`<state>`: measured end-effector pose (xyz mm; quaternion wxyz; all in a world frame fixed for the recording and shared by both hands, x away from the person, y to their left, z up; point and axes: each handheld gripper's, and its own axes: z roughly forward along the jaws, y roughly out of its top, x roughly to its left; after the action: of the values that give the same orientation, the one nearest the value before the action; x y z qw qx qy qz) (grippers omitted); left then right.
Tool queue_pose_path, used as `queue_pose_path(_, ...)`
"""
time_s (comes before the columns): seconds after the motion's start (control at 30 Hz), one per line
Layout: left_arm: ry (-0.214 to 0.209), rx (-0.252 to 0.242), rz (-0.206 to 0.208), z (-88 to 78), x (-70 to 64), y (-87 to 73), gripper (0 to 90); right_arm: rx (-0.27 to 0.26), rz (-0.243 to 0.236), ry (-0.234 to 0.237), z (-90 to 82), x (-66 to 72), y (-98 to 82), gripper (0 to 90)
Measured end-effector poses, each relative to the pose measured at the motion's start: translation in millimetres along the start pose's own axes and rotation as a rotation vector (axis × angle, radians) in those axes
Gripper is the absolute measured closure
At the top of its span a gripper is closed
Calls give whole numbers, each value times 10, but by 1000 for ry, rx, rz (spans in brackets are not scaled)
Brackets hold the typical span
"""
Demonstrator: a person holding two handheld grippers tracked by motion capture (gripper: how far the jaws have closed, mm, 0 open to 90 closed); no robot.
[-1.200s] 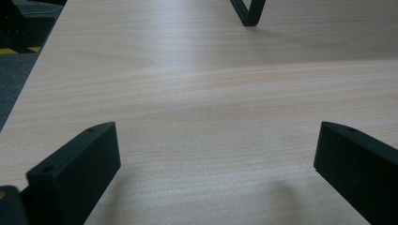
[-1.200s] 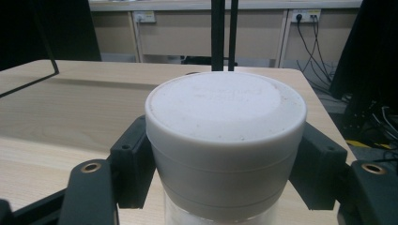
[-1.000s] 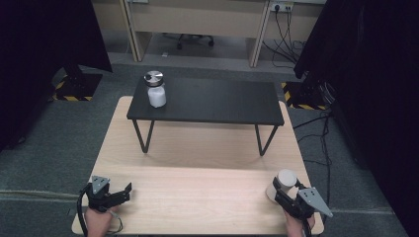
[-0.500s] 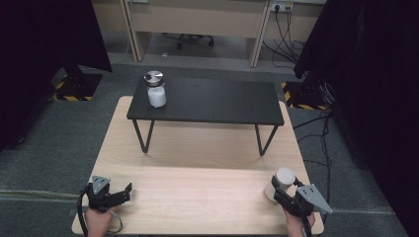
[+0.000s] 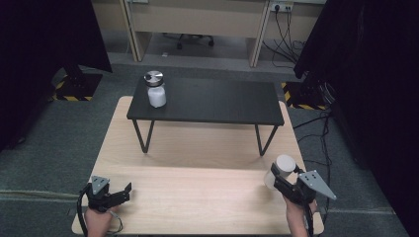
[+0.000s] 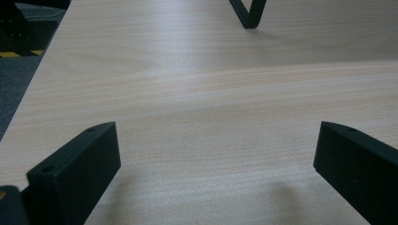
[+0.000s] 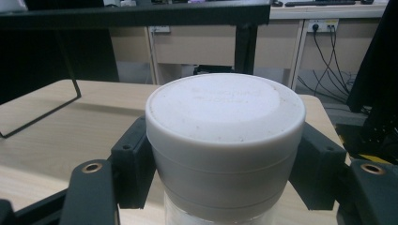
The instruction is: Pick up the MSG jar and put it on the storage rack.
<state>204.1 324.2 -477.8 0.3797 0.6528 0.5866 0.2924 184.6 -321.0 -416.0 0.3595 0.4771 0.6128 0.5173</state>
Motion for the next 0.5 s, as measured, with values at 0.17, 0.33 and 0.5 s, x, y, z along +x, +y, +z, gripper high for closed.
queue_pose_path(0.17, 1, 0, 2, 1, -3, 0, 1, -5, -3, 6, 65, 13, 127, 338)
queue_pose_path(0.33, 3, 1, 5, 4, -10, 2, 1, -14, -12, 18, 117, 15, 239, 338)
queue_pose_path(0.5, 6, 2, 6, 7, -16, 4, 1, -18, -23, 28, 170, 18, 359, 338)
